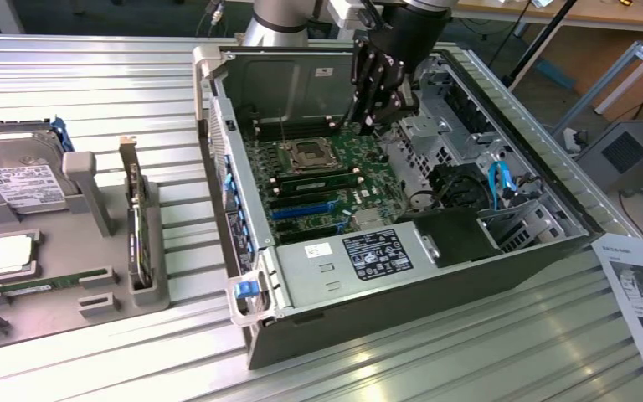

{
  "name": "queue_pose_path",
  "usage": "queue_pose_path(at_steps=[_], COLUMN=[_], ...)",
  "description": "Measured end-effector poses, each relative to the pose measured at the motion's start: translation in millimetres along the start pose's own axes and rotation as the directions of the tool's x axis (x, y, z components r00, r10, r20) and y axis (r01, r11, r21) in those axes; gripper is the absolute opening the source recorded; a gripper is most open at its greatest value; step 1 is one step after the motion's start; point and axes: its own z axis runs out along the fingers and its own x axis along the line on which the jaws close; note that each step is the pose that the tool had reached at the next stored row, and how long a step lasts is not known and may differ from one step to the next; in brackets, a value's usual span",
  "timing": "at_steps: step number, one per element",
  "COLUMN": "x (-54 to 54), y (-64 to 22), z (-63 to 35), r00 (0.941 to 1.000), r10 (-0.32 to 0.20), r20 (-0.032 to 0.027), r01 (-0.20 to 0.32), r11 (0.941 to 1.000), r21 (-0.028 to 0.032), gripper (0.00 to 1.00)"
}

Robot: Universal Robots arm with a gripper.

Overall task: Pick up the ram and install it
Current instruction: 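Press down the ram until it locks into place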

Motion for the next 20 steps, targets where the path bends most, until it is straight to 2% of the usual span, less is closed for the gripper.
queue_pose_path(at_steps=[1,2,4,14,18,20], x=[0.0,0.0,0.0,0.0,0.0,-0.1], y=[0.0,0.0,0.0,-0.2,-8.5,-16.4], z=[0.0,0.0,0.0,0.0,-0.1,-0.2], r00=[1.0,1.0,1.0,1.0,1.0,1.0], r10=[0.0,0.0,0.0,0.0,0.0,0.0], r20=[0.0,0.0,0.0,0.0,0.0,0.0], r01=[0.0,0.0,0.0,0.0,0.0,0.0], r11=[1.0,1.0,1.0,1.0,1.0,1.0], r21=[0.0,0.0,0.0,0.0,-0.0001,-0.0002], gripper=[0.24,0.24,0.12,0.11,0.11,0.11])
